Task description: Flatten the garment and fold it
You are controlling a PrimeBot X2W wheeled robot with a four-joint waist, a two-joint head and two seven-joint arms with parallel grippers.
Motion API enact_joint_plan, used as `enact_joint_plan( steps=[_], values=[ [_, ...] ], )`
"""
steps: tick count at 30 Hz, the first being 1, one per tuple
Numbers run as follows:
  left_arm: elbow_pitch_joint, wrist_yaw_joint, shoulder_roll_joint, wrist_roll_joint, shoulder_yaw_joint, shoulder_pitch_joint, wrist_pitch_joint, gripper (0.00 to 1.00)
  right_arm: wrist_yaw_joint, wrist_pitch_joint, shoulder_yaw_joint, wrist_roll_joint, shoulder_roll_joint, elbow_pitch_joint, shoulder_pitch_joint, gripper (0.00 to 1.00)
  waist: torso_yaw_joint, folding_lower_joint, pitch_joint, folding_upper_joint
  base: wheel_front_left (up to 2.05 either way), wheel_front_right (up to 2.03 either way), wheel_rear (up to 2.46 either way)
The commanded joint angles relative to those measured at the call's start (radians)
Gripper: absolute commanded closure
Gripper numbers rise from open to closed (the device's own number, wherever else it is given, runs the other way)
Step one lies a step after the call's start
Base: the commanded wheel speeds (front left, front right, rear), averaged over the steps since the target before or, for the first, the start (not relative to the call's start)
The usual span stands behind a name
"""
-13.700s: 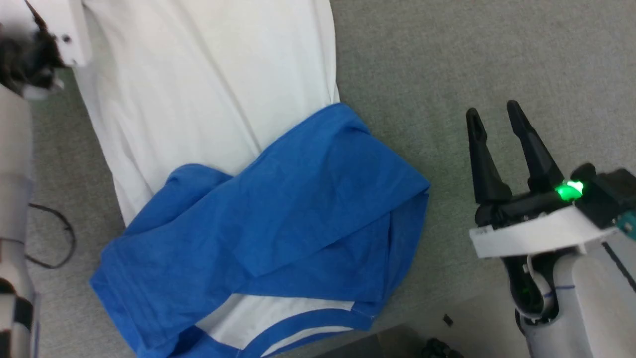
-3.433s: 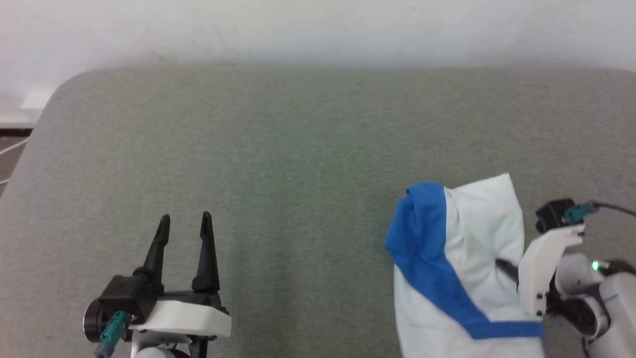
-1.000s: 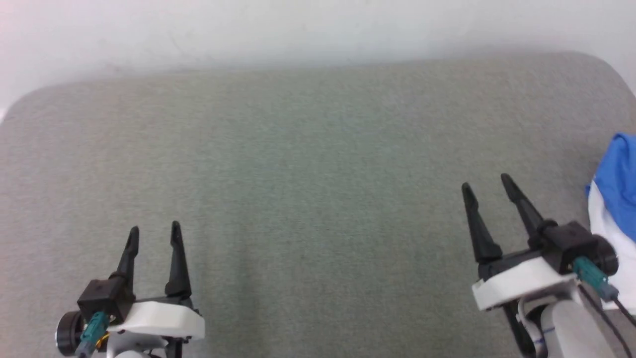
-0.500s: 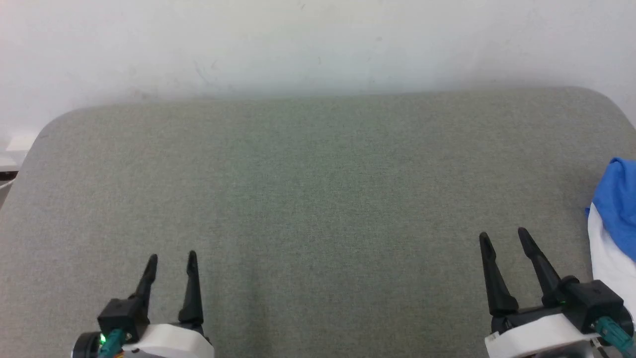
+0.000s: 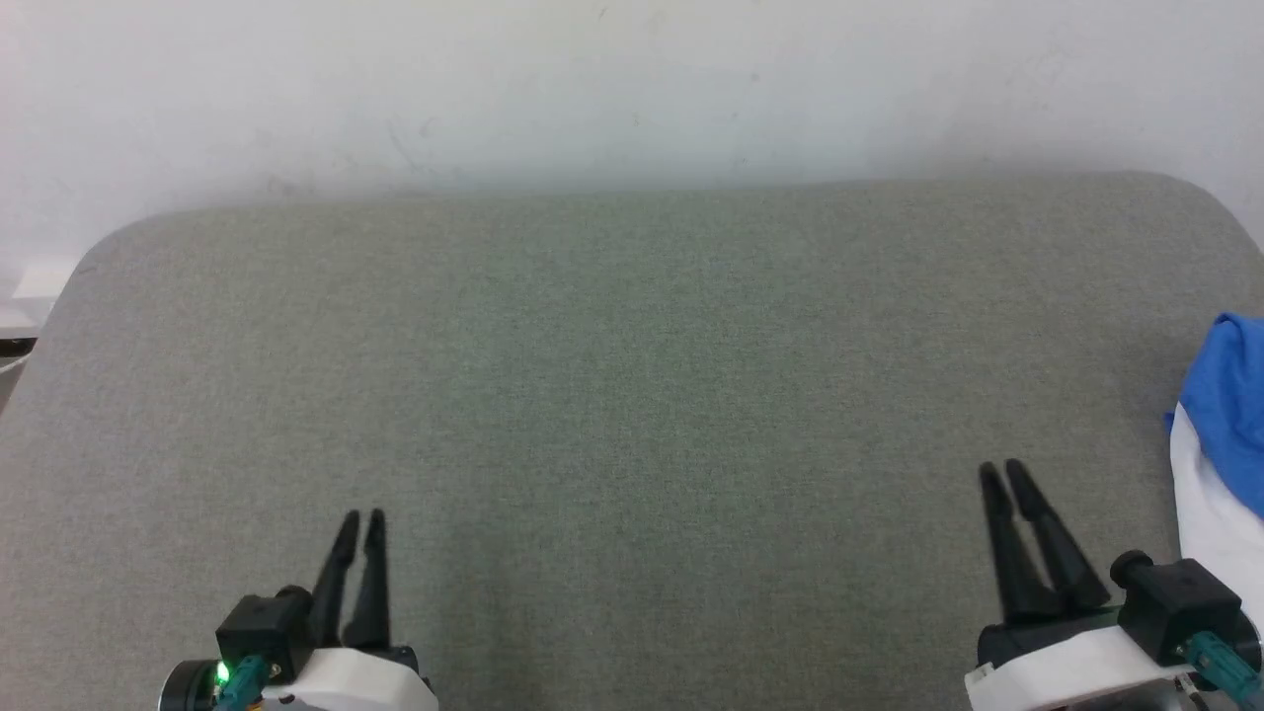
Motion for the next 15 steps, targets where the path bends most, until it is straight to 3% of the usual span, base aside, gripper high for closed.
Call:
enact_joint_plan(
  steps=[1, 15],
  values=[
    [-0.003, 0.001, 0.0, 0.002, -0.001, -0.001, 0.004, 1.0, 0.0, 0.003, -0.001, -0.002, 0.0, 0.0, -0.002, 1.0, 0.0, 0.0, 0.0, 0.0, 0.0, 0.0, 0.0],
    [-0.024, 0.007, -0.002, 0.016, -0.004, -0.005, 0.032, 1.0, 0.0, 0.024, -0.003, -0.02, 0.0, 0.004, -0.014, 1.0, 0.003, 0.0, 0.0, 0.0, 0.0, 0.0, 0.0]
  ],
)
